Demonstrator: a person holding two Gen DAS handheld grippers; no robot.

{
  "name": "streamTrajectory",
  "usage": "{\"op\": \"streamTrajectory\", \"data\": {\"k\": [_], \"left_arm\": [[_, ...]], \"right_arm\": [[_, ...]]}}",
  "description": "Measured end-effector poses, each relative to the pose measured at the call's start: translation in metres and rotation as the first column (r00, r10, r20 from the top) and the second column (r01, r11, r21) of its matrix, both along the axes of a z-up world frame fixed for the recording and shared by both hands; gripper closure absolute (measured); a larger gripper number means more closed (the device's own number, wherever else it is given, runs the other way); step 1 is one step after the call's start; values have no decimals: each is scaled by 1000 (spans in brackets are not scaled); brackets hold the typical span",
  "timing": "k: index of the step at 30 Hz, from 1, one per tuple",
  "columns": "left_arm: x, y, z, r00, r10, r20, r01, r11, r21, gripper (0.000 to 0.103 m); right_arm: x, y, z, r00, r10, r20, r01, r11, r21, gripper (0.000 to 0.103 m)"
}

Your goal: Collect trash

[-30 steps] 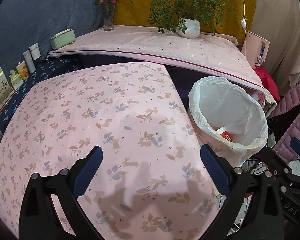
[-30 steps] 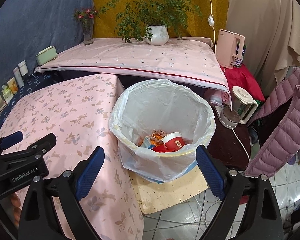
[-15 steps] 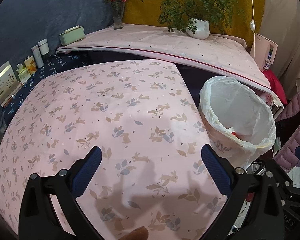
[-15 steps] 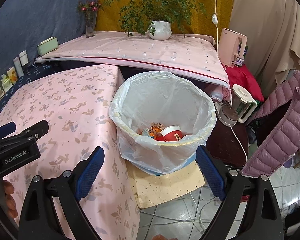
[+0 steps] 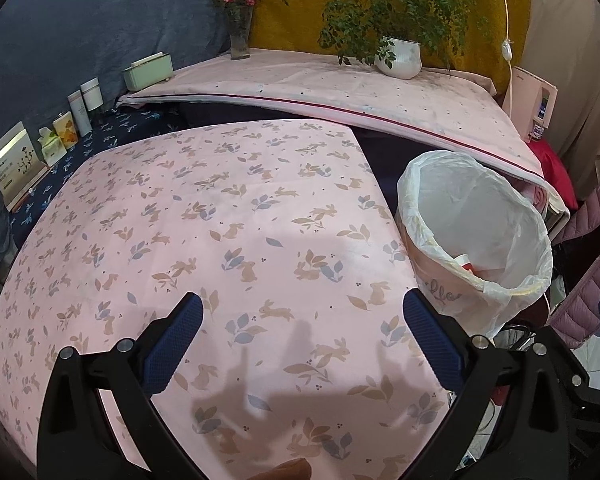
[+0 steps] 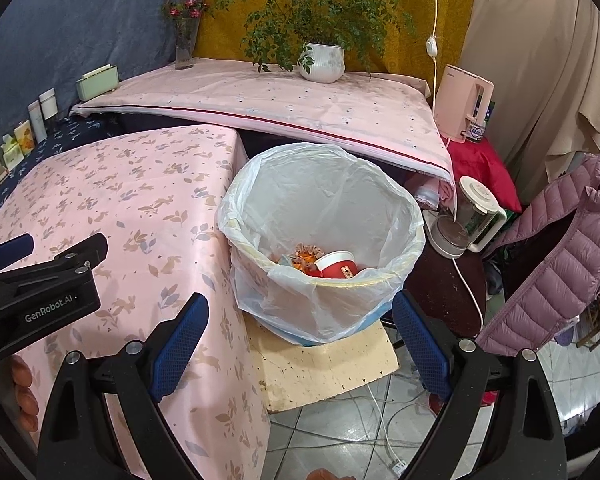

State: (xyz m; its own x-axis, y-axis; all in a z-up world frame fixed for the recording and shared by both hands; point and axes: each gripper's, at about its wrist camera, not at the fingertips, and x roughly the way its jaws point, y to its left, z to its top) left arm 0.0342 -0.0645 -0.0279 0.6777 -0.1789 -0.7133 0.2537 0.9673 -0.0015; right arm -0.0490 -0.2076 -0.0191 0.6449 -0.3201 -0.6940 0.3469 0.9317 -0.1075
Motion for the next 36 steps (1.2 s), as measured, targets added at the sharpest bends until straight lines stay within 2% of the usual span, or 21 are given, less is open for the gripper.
{"op": "streamTrajectory", "data": {"k": [18, 36], "left_arm": [[-10, -12, 3, 999, -34, -7, 34, 999, 5, 7], [-12, -12, 5, 1000, -30, -8, 30, 1000, 0, 7]], "right_arm": [[-5, -6, 1, 1000, -27, 5, 27, 1000, -14, 14], [-8, -8, 2, 999, -36, 8, 36, 999, -30, 14]]}}
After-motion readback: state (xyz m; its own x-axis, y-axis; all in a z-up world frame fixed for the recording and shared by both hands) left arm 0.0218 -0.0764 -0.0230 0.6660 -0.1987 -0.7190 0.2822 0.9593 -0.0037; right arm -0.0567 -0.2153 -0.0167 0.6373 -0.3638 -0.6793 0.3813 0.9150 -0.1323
